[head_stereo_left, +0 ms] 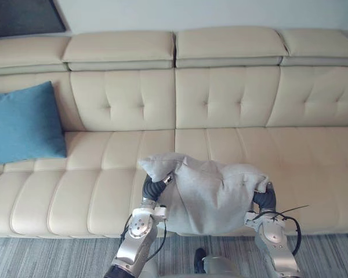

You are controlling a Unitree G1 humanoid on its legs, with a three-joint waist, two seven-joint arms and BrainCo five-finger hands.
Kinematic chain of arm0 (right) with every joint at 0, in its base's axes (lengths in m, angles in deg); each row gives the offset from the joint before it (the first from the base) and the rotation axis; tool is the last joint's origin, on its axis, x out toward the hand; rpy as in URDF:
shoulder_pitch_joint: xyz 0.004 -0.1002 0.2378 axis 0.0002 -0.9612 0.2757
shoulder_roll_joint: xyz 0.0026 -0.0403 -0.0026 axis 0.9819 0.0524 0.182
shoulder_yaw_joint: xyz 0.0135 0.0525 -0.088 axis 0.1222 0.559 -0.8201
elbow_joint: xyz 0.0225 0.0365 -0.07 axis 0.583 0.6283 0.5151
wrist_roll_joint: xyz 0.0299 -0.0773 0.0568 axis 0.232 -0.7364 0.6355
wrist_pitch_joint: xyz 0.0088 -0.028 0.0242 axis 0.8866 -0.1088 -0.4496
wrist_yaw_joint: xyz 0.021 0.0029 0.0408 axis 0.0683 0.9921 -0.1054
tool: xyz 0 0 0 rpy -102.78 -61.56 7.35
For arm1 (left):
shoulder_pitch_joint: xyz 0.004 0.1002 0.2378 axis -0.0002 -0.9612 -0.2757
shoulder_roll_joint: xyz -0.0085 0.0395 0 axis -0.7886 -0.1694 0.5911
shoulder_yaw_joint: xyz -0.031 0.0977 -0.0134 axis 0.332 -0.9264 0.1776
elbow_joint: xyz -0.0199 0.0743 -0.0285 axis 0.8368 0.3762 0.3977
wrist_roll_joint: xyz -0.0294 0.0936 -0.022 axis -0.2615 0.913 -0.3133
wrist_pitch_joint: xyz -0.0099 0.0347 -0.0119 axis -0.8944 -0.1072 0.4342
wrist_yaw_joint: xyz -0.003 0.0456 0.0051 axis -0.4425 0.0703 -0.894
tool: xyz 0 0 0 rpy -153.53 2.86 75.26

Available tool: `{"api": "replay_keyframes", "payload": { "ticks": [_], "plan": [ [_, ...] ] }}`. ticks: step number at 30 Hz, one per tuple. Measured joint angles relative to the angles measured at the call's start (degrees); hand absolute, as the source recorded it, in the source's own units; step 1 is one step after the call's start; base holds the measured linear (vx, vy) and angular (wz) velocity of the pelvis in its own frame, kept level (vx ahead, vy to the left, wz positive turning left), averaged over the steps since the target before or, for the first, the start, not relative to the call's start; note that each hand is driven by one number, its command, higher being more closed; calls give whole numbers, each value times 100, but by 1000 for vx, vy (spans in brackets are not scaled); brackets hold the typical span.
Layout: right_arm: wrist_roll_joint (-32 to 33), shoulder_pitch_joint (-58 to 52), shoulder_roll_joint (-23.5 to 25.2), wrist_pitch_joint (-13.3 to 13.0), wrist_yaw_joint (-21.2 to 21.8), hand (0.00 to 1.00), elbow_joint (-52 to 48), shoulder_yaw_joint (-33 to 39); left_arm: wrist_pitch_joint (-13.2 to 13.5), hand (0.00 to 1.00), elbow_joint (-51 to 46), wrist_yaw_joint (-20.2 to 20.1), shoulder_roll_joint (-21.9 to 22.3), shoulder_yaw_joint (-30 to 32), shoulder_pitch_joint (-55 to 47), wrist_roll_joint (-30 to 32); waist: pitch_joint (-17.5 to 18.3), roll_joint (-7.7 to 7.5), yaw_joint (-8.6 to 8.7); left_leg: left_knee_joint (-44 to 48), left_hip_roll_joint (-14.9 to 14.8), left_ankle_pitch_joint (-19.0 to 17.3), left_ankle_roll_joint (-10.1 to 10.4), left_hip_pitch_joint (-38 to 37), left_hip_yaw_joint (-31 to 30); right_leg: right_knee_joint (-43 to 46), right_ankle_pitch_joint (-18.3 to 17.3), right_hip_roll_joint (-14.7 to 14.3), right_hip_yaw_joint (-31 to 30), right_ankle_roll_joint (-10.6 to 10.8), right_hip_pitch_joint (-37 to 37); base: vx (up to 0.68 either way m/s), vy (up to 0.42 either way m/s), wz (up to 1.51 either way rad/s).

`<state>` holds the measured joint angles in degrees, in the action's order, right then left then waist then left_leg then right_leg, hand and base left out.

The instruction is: Pick up cushions and gather them together orderly.

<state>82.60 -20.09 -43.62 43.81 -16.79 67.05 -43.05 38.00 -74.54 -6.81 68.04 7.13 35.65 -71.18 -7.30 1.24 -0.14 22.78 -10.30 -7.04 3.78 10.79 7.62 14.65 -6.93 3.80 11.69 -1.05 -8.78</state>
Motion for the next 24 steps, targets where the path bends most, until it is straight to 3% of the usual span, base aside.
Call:
{"api": "replay_keyframes", "payload": {
  "ticks": [3,6,13,17,24],
  "plan": [
    [1,9,67,9,-20,100,170,93,-1,100,-1,-31,-51,-99,40,8,3,4,3,-1100,122,53,130,-448,48,-178,96,-23,54,103,-7,-37,56,34],
    [-3,2,206,17,-19,100,310,87,-3,100,5,-31,-242,-142,27,9,3,-17,-25,-1278,214,115,197,-513,97,-412,288,4,-40,170,50,-49,92,-13],
    [-27,-79,254,44,-19,100,364,92,-6,100,5,-42,-313,-200,2,171,41,-45,11,-1901,497,337,-17,-681,430,-1405,935,137,-382,384,205,-27,100,-20],
    [-68,95,194,55,-37,100,365,93,-10,100,-4,-20,-319,-175,59,300,49,-58,15,-2003,578,394,-48,-663,471,-1625,1085,177,-431,415,207,19,30,-5],
    [-206,1522,24,72,-279,100,414,65,-4,100,-78,467,-329,269,1005,524,43,-72,18,-2027,669,515,-97,-153,449,-1916,1365,205,-445,404,-159,-7,2,2]
  ]
}}
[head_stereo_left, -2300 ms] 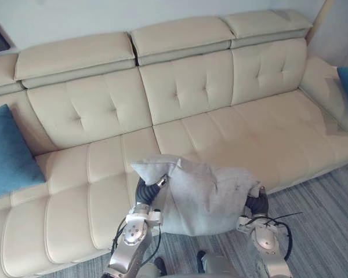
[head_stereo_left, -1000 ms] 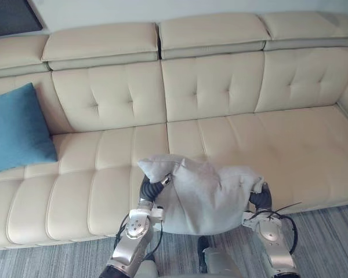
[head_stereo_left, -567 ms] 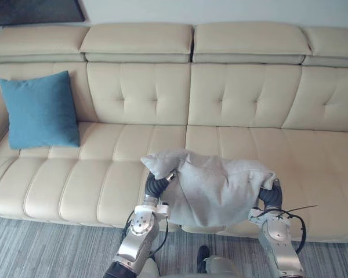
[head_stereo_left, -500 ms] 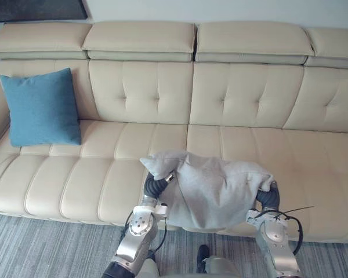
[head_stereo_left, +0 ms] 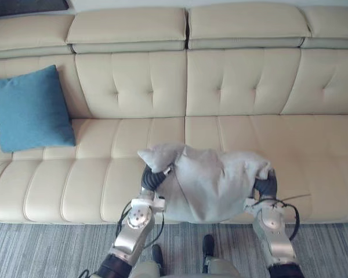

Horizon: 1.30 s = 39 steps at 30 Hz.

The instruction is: Pick up cushions and gather them together orderly.

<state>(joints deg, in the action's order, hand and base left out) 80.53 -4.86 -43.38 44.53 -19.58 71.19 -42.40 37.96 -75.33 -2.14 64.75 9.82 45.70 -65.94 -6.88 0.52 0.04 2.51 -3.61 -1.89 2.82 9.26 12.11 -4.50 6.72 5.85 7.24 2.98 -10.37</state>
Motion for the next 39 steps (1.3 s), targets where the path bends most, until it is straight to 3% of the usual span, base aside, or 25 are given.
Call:
{"api": "replay_keyframes", "payload": {
  "ticks": [8,16,22,23,32,39],
  "plan": [
    [-78,1725,-224,8,-399,100,616,-166,38,100,54,623,-29,459,1250,42,-74,-52,11,-42,20,211,-39,609,-67,-52,289,8,-115,-78,-583,-50,3,5],
    [109,3699,-339,14,-733,100,1598,-204,102,100,893,1146,-334,845,3019,38,-800,-118,61,-284,123,666,-92,1223,-161,-53,509,107,-195,-51,-1263,-99,-4,9],
    [246,4615,-407,17,-830,100,2033,-178,152,100,1579,1174,-644,961,3954,25,-1173,-104,116,-613,152,1007,-88,1464,-159,-53,652,91,-205,-65,-1660,-57,2,1],
    [271,4824,-406,15,-859,0,2163,-155,159,0,1696,1179,-711,997,4144,24,-1199,-101,130,-665,161,1063,-95,1532,-148,-53,682,93,-215,-63,-1759,-43,12,1],
    [399,6255,-684,-89,-1008,0,2557,27,228,0,2977,1259,-1528,1159,5904,-30,-1687,-104,280,-837,233,1270,-142,1857,-101,-56,836,135,-311,-22,-2185,-44,23,-1],
    [887,6768,-1258,-230,-980,0,3088,201,210,0,3436,895,-1965,1164,6259,-339,-1718,-93,325,-838,235,1269,-143,1861,-97,-55,894,145,-327,14,-2190,0,0,0]
  ]
}}
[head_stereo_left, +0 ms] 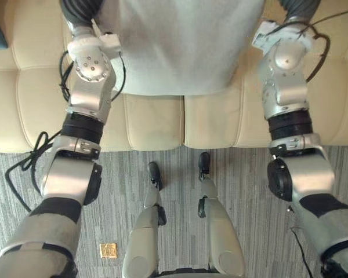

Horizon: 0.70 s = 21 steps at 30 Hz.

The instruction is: Pick up cushions and gather them together orderly.

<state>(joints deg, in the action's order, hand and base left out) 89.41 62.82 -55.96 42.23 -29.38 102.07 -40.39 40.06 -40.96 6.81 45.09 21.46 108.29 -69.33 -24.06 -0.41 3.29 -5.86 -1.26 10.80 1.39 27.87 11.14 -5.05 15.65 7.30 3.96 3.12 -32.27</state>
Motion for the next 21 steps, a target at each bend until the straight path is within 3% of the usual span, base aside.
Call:
{"api": "replay_keyframes", "payload": {
  "ticks": [8,13,18,21],
  "plan": [
    [1026,-63,-514,1,249,0,62,106,30,0,136,-159,-259,618,152,-804,0,0,-49,-1,-37,3,7,11,148,0,10,-25,-154,-3,-87,-36,3,-8],
    [1285,-1062,-769,-37,382,0,-788,439,69,0,-487,-175,-240,1138,-213,-1031,1,0,-78,1,-120,15,34,-100,162,1,9,-64,-148,-3,25,-24,-12,-2],
    [1256,-3690,-564,-102,691,0,-2466,830,217,0,-1965,-301,543,1338,-2453,-906,44,-2,-167,3,-205,-131,155,-674,173,1,-120,-139,-146,-3,618,-7,-11,-4],
    [959,-5006,63,-164,984,0,-3036,978,183,0,-2376,-563,1319,1201,-4012,-572,82,-9,-176,67,-230,-264,213,-891,159,0,-339,-152,-148,0,887,-8,-39,4]
  ]
}}
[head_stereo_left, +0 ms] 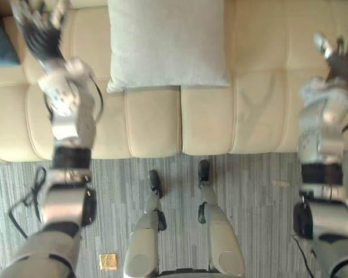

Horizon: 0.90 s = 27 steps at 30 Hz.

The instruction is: Pick up cushions and gather them together orderly.

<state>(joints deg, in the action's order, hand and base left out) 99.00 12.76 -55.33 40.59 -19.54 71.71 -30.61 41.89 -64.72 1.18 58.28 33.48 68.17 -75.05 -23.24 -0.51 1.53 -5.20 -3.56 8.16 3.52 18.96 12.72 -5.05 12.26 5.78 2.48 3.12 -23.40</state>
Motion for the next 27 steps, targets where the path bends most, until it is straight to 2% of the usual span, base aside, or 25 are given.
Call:
{"api": "replay_keyframes", "payload": {
  "ticks": [1,2,3,6,7,8,10,12,15,18,23,27],
  "plan": [
    [-180,-646,384,4,190,0,-154,10,-82,0,-97,-187,385,-164,-757,191,3,-1,-64,43,-31,-66,24,-142,16,0,-81,-30,-3,18,154,6,-50,-7],
    [-235,-824,511,6,243,0,-159,10,-116,0,-105,-247,492,-196,-973,233,35,-2,-75,43,-40,-88,15,-178,21,0,-90,-37,-5,14,187,22,-64,-8],
    [-385,-1320,860,23,380,0,-149,8,-178,0,-105,-432,746,-317,-1561,335,157,-2,-94,55,-69,-135,22,-255,19,0,-131,-63,-5,18,267,28,-43,-6],
    [-605,-2332,1433,69,664,0,42,5,-313,0,-51,-869,1033,-562,-2665,474,531,-13,-150,66,-125,-221,91,-488,55,0,-236,-117,-7,8,488,66,-42,-9],
    [-739,-2736,1600,96,792,0,480,5,-346,0,315,-1117,1057,-635,-3094,586,826,-5,-161,113,-153,-309,97,-691,81,0,-317,-142,-4,38,695,97,-40,-12],
    [-774,-2781,1621,106,809,0,565,5,-355,0,406,-1154,1058,-638,-3144,613,865,4,-162,134,-154,-332,99,-736,83,0,-333,-146,1,37,750,95,-19,-12],
    [-846,-3138,1742,132,977,0,1174,2,-392,0,1164,-1397,1080,-613,-3445,995,1263,7,-167,239,-173,-494,122,-947,94,53,-473,-170,4,59,982,96,-9,-6],
    [-985,-3277,1776,161,1071,0,1803,2,-424,0,1845,-1573,1129,-554,-3546,1293,1510,21,-171,234,-182,-564,144,-1136,90,115,-583,-176,12,57,1141,83,-4,0],
    [-1040,-3263,1877,239,1157,0,2809,7,-544,0,2805,-1648,1158,-430,-3549,1637,1721,10,-177,194,-180,-624,169,-1379,93,125,-648,-174,12,68,1355,59,-4,-1],
    [-1042,-3224,1928,330,1217,0,3699,9,-619,0,3373,-1627,1162,-145,-3549,1862,1822,17,-191,117,-170,-633,156,-1588,88,75,-663,-165,16,77,1545,52,-9,-1],
    [-1170,-3234,1901,460,1294,0,4391,193,-651,0,3845,-1534,1145,64,-3610,2188,2015,46,-198,12,-88,-658,115,-1872,33,75,-736,-120,25,139,1784,39,11,1],
    [-1264,-3206,1874,516,1305,0,4706,232,-656,0,4016,-1459,1131,151,-3634,2297,2097,10,-197,-39,-9,-679,79,-2076,-3,86,-786,-67,26,182,1972,25,26,5]
  ]
}}
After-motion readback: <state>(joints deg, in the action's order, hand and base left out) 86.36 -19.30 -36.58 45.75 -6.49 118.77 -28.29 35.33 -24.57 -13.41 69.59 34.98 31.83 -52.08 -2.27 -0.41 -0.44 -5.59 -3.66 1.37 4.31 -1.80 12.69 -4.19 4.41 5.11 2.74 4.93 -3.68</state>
